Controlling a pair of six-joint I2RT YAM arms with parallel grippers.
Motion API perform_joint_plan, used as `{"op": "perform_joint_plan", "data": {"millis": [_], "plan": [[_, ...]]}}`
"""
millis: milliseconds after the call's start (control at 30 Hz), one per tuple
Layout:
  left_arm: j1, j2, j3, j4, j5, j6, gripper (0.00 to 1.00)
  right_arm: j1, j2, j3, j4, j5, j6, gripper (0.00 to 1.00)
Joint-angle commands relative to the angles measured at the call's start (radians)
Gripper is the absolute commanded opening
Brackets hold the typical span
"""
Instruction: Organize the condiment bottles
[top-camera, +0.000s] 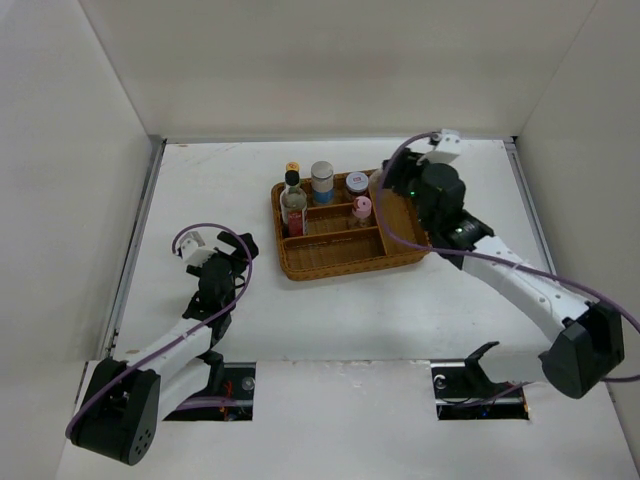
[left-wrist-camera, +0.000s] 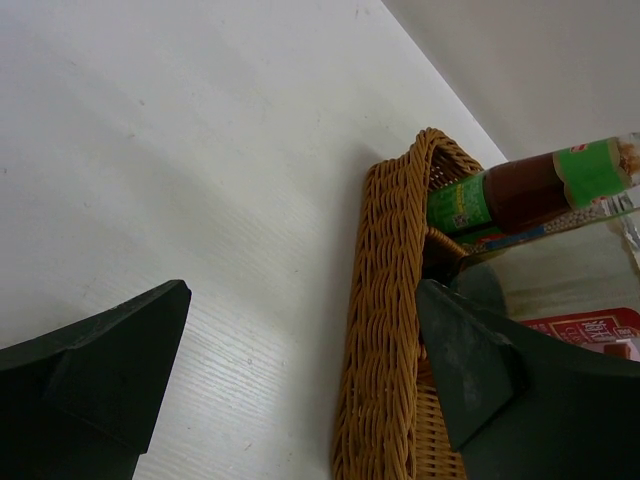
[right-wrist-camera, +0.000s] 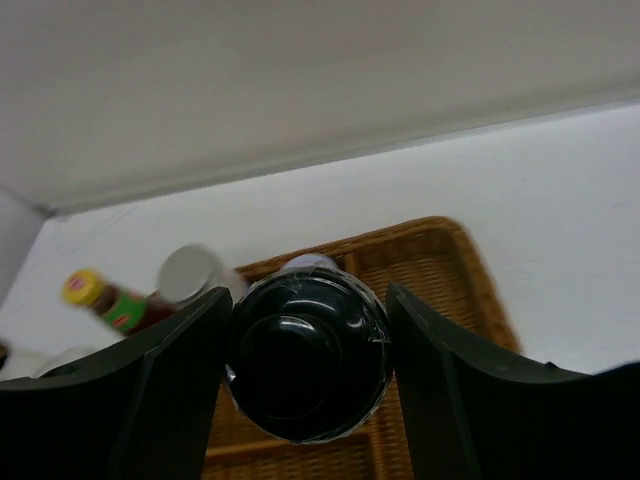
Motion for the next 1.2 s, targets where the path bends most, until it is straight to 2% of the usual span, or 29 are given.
{"op": "perform_joint_plan", "data": {"millis": [0,200,400,767,833,1000,1167], "plan": [[-0.001,-0.024,-0.005,0.024,-0.023,-0.001,1.00,0.102,0.060,0.087,0.092,-0.042,-0.009,0.53],[0.005,-0.043,-0.010,0.020,-0.024,-0.003,1.00,0.196,0.260,0.187,0.122,-0.087,-0.012,0.53],[0.008,-0.030,-0.007,0.019,-0.023,-0.001,1.00,0.233,0.413,0.242,0.149,-0.096,-0.024,0.53],[0.016,0.050,0.041,-0.030,-0.023,-0.003,1.00,0.291,0.593,0.250,0.167,0.005,-0.116,0.55],[0.019,0.059,0.059,-0.059,-0.018,-0.004,1.00,0.292,0.607,0.237,0.168,0.007,-0.115,0.60],[0.016,0.076,0.078,-0.087,-0.035,-0.003,1.00,0.292,0.567,0.199,0.162,0.005,-0.085,0.84],[0.014,0.052,0.082,-0.110,-0.049,-0.003,1.00,0.292,0.420,0.145,0.159,-0.004,-0.087,0.96]]}}
